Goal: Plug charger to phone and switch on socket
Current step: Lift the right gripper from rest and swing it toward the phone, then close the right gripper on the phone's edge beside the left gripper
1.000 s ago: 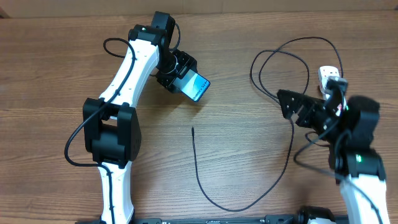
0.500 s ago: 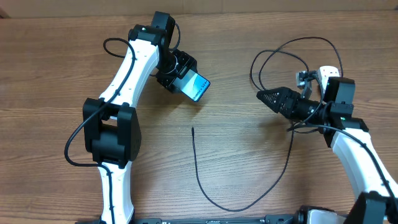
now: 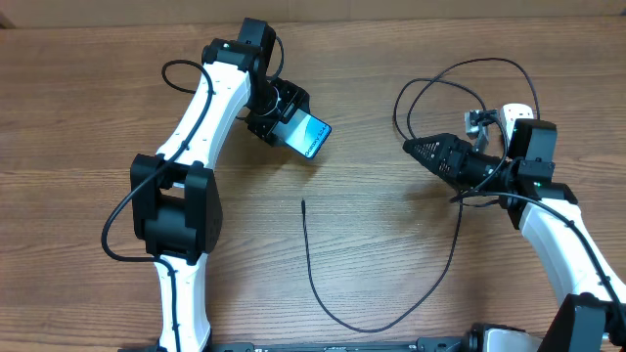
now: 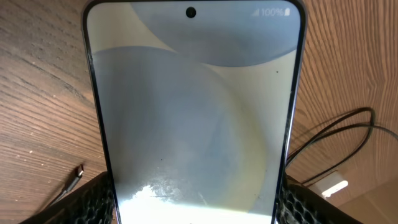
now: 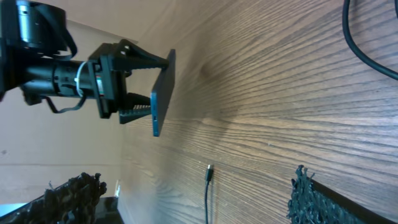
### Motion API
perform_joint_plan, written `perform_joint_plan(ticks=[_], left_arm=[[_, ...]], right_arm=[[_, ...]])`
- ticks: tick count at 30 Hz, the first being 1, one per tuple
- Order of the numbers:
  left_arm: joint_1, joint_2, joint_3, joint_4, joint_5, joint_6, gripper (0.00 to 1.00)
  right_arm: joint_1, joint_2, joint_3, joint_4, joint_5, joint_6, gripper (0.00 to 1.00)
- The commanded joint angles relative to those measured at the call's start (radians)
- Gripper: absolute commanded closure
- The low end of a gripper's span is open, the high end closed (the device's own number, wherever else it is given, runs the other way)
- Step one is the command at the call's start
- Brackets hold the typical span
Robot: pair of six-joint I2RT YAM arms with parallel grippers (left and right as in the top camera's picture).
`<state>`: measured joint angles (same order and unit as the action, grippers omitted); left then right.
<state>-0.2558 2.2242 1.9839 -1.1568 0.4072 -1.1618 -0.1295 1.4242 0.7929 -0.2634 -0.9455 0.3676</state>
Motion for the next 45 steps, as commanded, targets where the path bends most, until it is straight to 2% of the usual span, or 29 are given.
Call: perform_joint_plan(ticks=[1, 16, 20, 39, 45], left_arm=[[-0.013, 0.005, 0.032, -0.002, 0.026, -0.038, 0.96], [-0.066, 0.005, 0.032, -0.018, 0.031, -0.122, 0.96], [-0.091, 0.005, 0.032, -0.017, 0.043, -0.166, 0.96], [-0.211, 0.005, 0.032, 0.036, 0.066, -0.340, 0.96], [-0.230, 0.005, 0.032, 0.058, 0.092, -0.365, 0.96]], right_arm=[[0.038, 0.002, 0.031, 0.005, 0.056, 0.006, 0.00], [0.256, 0.002, 0.031, 0.094, 0.246, 0.029, 0.00], [0.266, 0.002, 0.031, 0.095, 0.298, 0.082, 0.00], [0.266, 0.034, 0.031, 0.101, 0.309, 0.082, 0.00], [0.266, 0.074, 0.031, 0.128, 0.325, 0.179, 0.00]])
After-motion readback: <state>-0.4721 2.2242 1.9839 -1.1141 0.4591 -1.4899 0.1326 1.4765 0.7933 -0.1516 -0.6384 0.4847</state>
